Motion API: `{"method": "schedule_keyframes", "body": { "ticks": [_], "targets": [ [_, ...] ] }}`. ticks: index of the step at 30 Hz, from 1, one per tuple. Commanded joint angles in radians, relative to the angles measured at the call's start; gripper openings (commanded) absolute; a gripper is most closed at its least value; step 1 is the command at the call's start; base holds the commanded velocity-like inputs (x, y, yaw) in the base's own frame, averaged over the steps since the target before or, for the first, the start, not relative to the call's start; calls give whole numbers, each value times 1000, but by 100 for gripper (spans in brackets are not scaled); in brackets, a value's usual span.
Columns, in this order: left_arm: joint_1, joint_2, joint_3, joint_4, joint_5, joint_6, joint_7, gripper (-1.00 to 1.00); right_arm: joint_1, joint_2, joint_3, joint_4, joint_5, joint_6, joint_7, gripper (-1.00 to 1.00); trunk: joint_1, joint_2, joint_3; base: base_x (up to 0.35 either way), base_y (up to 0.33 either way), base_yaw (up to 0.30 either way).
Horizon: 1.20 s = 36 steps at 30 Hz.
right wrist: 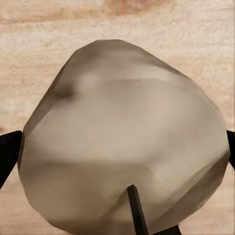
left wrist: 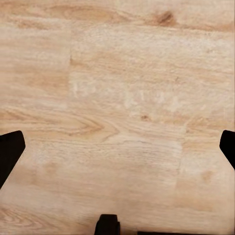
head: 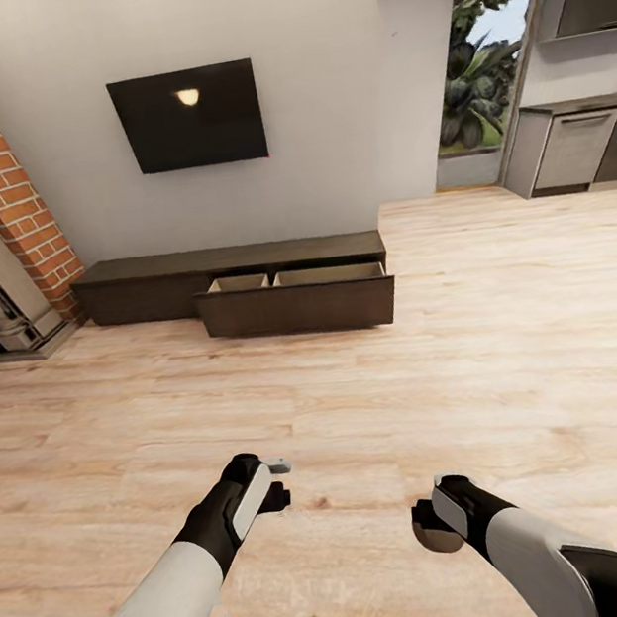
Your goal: Place each of the two pumpkins and all three candles from the living room inside a cabinet in the living room (use any cabinet), then make sure every cabinet is closed, and position the cauldron so it is next to a table in the living room.
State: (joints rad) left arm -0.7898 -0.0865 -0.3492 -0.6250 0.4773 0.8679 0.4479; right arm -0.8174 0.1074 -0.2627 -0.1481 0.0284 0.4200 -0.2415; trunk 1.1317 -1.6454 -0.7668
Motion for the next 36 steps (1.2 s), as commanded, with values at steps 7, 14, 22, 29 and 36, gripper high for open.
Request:
{"method": "schedule_keyframes", "body": {
  "ticks": [7, 14, 22, 29, 36],
  "targets": [
    [-1, 1, -3, -1, 10, 2, 9, 100, 1, 0, 13, -7, -1, -33, -3, -100, 0, 0, -1, 300, 0, 20],
    [-1, 1, 1, -1, 11, 2, 8, 100, 0, 0, 15, -8, -7, -62, -3, -100, 0, 0, -1, 288, 34, 1],
    [-2, 3, 2, -10, 12, 3, 3, 100, 1, 0, 15, -8, -7, -66, -4, -100, 0, 0, -1, 286, 98, 0],
    [-5, 92, 15, -10, 20, 15, -7, 100, 0, 0, 14, -10, -7, -67, -4, -100, 0, 0, -1, 283, 104, 0],
    [-1, 277, 341, -157, 24, 164, -57, 100, 1, -1, 14, -10, -7, -66, -3, -100, 0, 0, -1, 180, 63, 0]
  ]
}}
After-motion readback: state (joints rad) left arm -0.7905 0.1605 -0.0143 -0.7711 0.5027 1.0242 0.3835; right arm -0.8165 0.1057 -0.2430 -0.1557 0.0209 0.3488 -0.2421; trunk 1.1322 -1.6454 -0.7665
